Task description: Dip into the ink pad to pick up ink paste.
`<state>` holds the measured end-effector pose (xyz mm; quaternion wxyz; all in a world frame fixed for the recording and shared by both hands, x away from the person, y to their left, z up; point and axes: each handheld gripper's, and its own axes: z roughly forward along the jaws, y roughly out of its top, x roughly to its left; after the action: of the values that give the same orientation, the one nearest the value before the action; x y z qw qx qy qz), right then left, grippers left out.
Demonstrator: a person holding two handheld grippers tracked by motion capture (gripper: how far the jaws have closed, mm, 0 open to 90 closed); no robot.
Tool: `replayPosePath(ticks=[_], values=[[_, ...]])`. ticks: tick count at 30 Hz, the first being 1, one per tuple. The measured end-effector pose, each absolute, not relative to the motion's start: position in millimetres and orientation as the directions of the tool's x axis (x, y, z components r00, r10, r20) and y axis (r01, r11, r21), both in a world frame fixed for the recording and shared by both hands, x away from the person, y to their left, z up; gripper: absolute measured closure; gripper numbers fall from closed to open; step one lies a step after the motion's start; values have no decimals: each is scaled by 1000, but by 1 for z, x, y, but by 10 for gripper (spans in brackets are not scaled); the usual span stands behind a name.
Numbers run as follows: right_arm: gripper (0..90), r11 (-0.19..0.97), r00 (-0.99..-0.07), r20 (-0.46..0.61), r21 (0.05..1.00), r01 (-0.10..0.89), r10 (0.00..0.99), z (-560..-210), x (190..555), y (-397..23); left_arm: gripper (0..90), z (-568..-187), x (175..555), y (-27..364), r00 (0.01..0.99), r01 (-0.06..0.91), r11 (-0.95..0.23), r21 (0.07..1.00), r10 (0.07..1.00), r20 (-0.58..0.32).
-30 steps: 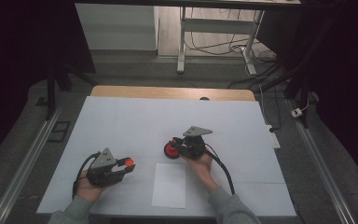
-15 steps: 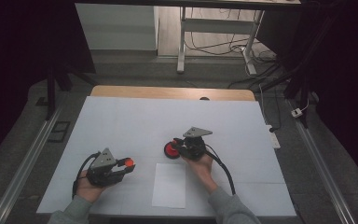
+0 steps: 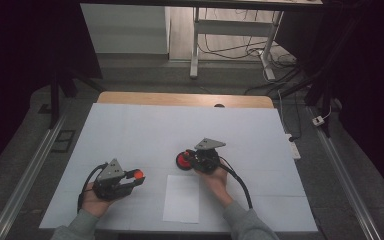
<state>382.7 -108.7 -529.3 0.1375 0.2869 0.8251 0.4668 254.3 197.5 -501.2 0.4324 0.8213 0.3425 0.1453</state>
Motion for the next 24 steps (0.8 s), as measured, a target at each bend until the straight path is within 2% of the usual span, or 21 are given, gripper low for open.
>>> replayPosePath(ticks=[11, 24], values=[[731, 420, -794, -26, 859, 293, 607, -532, 376, -108, 648, -501, 254, 198, 721, 437, -390, 811, 691, -56], [732, 413, -794, -28, 865, 286, 608, -534, 375, -109, 648, -500, 254, 198, 718, 436, -383, 814, 694, -58]])
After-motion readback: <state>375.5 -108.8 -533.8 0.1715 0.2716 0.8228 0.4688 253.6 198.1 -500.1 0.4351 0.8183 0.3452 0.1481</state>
